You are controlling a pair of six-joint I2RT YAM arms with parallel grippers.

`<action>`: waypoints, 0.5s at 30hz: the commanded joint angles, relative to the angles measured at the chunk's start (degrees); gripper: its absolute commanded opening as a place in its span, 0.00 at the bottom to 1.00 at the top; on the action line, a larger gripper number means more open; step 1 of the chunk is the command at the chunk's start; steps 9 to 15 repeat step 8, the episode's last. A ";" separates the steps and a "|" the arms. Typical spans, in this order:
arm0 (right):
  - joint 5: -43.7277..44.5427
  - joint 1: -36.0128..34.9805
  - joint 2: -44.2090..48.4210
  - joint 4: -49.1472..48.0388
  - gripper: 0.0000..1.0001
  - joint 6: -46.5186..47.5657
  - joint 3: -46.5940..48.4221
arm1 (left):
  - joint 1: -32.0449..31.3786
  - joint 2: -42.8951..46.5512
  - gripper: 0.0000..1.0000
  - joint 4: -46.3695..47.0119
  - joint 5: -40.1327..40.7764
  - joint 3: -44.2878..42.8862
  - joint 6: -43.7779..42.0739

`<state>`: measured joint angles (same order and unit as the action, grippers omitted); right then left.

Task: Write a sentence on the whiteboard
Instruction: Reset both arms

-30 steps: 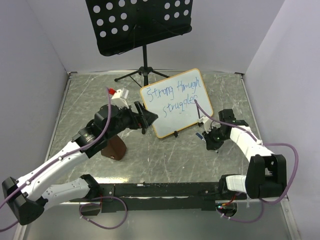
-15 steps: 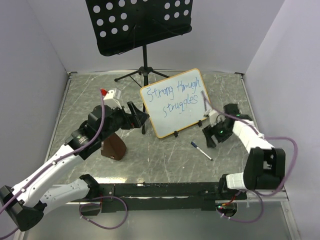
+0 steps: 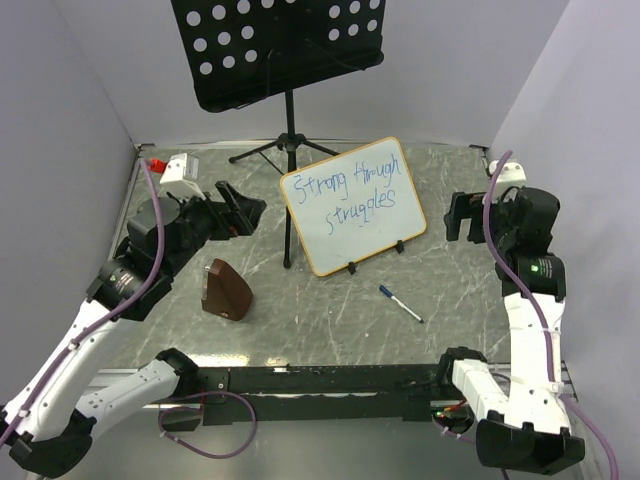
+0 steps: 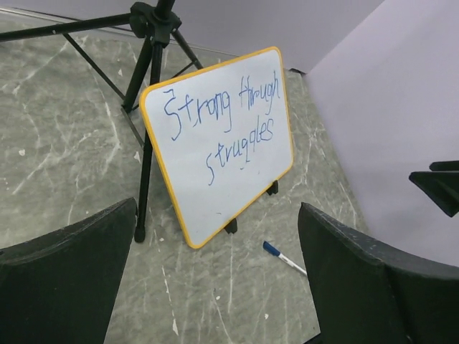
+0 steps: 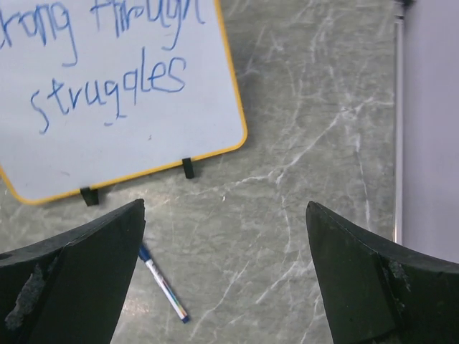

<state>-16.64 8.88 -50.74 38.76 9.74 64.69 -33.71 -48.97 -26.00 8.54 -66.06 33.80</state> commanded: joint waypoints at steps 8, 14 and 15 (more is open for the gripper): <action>4.43 0.08 3.54 -2.64 1.00 -6.31 0.62 | 0.49 0.72 0.97 -3.62 1.22 -0.21 -2.86; 4.43 0.08 3.54 -2.64 1.00 -6.31 0.62 | 0.49 0.72 0.97 -3.62 1.22 -0.21 -2.86; 4.43 0.08 3.54 -2.64 1.00 -6.31 0.62 | 0.49 0.72 0.97 -3.62 1.22 -0.21 -2.86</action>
